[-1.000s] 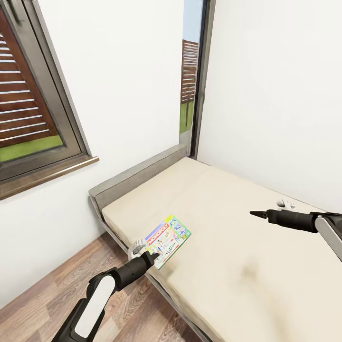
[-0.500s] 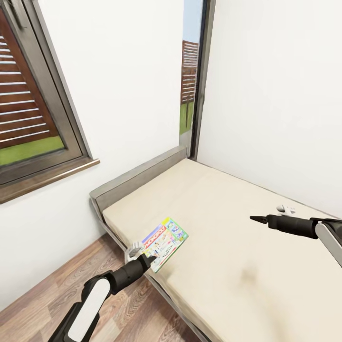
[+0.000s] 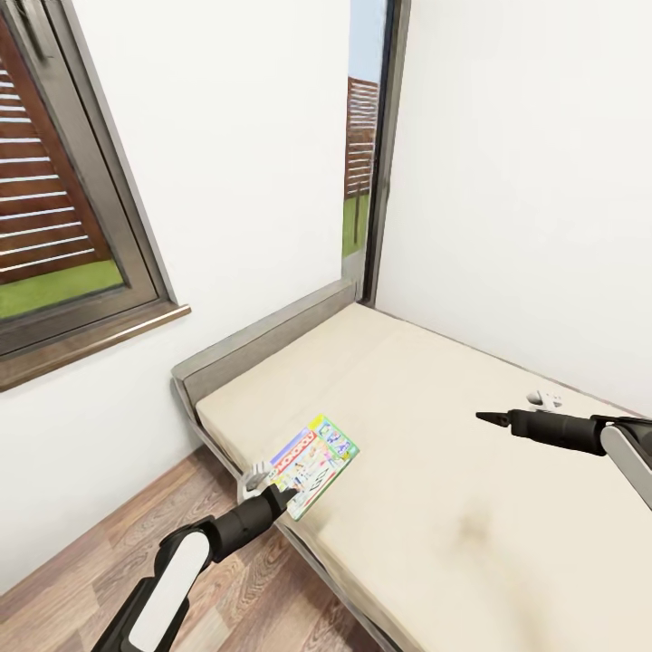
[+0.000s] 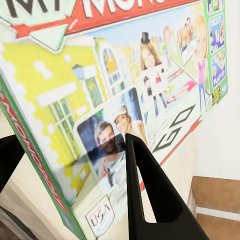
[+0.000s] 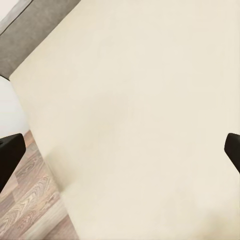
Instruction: Put all the toys in the child's room - the three board games (two on the bed and one on the table), the two jigsaw puzzles on the table, and the tennis ball on the table - inside the toy box on the table in the child's room.
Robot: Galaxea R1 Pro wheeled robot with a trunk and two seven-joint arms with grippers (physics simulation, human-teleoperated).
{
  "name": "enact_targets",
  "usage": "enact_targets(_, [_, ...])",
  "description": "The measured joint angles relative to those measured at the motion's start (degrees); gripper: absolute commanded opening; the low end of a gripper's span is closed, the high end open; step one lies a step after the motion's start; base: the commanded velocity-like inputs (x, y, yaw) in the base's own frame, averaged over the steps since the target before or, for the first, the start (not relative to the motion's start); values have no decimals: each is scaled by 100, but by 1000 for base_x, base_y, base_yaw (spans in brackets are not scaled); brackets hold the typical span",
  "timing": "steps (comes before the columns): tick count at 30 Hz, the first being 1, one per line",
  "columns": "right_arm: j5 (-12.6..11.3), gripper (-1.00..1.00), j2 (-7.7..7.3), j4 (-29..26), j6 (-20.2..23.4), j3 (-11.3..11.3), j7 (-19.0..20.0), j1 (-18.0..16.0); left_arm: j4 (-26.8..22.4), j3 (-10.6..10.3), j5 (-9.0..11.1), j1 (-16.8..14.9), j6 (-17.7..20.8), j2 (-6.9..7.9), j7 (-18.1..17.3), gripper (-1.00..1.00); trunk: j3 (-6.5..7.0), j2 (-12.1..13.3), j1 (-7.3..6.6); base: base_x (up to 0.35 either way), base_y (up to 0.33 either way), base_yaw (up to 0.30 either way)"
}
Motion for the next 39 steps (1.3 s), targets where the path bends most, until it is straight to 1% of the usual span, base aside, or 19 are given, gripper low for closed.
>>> enact_targets(4, [0, 100, 2, -2, 0, 1, 0, 1, -11, -4, -18, 21, -27, 4, -3, -100, 0, 0, -1, 44, 0, 0])
enact_targets(11, [0, 100, 6, -6, 0, 2, 0, 2, -26, -13, -58, 113, -300, 24, -12, -100, 0, 0, -1, 135, 0, 0])
enact_targets(15, [0, 100, 7, -12, 0, 2, 0, 2, -22, -12, -46, 135, -375, 21, -25, -100, 0, 0, -1, 58, 0, 0])
enact_targets(24, [-2, 100, 1, -64, 22, -2, 0, 4, -10, -8, -32, 153, -433, 20, -27, -100, 0, 0, 0, 19, 0, -8])
enact_targets(32, [-4, 100, 5, -118, 257, -7, -7, 5, -5, -4, -29, 155, -451, 19, -22, -100, 0, 0, 0, 4, 0, -179])
enact_targets(39, [-3, 100, 6, -132, 310, -7, -12, 5, -4, -4, -32, 156, -453, 19, -21, -100, 0, 0, 0, 1, 0, -255])
